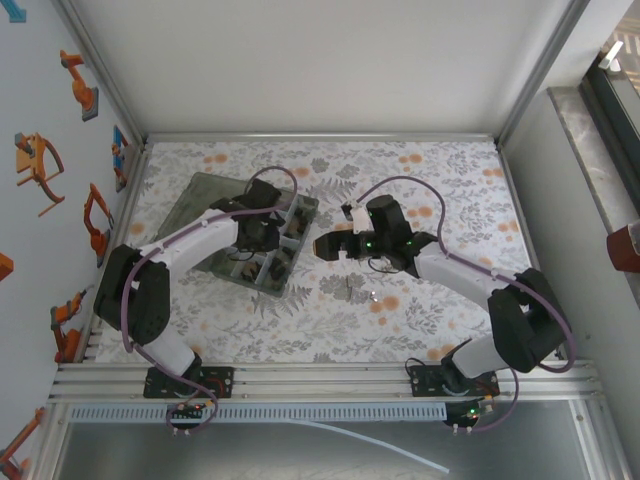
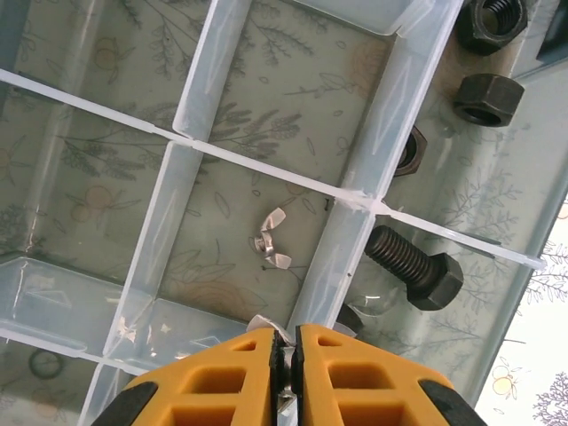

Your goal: Sort the screws and nuts into containers

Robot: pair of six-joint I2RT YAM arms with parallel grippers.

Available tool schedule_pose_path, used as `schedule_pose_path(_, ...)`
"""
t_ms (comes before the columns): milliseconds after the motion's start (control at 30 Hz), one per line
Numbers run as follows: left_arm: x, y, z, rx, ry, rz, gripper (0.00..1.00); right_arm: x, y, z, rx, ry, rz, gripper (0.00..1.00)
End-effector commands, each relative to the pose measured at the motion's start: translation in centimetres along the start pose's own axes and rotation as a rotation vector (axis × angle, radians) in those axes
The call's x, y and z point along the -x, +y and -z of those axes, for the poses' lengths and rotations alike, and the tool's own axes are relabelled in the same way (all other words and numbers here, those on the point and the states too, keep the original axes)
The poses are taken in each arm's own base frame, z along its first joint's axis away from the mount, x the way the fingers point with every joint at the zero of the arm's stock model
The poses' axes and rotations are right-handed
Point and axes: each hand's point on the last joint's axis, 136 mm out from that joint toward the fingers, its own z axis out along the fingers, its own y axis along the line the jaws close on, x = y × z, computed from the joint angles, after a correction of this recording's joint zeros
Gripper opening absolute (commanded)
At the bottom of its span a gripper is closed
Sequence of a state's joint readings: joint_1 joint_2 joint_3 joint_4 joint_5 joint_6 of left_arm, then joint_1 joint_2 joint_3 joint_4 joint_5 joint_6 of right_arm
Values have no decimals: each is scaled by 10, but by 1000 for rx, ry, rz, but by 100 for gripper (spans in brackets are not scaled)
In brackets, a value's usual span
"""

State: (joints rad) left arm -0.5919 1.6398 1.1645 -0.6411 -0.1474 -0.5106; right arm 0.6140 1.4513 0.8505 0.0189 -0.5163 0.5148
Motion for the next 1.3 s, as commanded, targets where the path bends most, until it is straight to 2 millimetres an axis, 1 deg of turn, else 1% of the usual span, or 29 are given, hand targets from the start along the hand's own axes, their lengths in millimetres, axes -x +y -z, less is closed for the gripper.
schedule_pose_path(0, -1, 9, -4, 44, 17, -18, 10, 6, 7, 3, 15, -16, 21, 100)
schedule_pose_path(233, 4, 10, -10, 70, 20, -34, 14, -2, 0, 9, -24, -11, 27, 100)
schedule_pose_path(333, 8, 6, -7, 56, 9, -40, 17, -4, -2, 11, -37, -14, 25, 100)
schedule_pose_path(367, 10, 1, -4, 37, -1, -54, 17, -5, -4, 12, -45, -17, 23, 100)
schedule_pose_path(433, 17, -17, 6, -8, -44, -94, 19, -8, -10, 15, -67, -24, 3, 100)
schedule_pose_path(533, 27, -55, 22, -97, -115, -157, 24, -15, -24, 21, -82, -40, -48, 100)
schedule_pose_path(600, 29, -89, 24, -207, -124, -192, 29, -20, -34, 27, -92, -54, -93, 100)
schedule_pose_path(667, 27, -121, 20, -315, -106, -218, 33, -26, -42, 33, -104, -64, -129, 100)
schedule_pose_path(767, 17, -164, 6, -440, -52, -286, 34, -33, -50, 47, -121, -90, -168, 100)
schedule_pose_path(900, 0, -212, -6, -554, 15, -375, 32, -46, -63, 71, -153, -135, -230, 100)
schedule_pose_path(1000, -11, -235, -16, -593, 59, -406, 32, -54, -69, 84, -176, -159, -251, 100)
schedule_pose_path(1067, -18, -244, -23, -595, 83, -416, 32, -59, -73, 89, -186, -164, -265, 100)
schedule_pose_path(1167, -26, -253, -31, -605, 115, -427, 32, -60, -73, 92, -189, -172, -271, 100)
schedule_pose_path(1267, -34, -255, -37, -593, 146, -429, 31, -57, -72, 92, -187, -172, -269, 100)
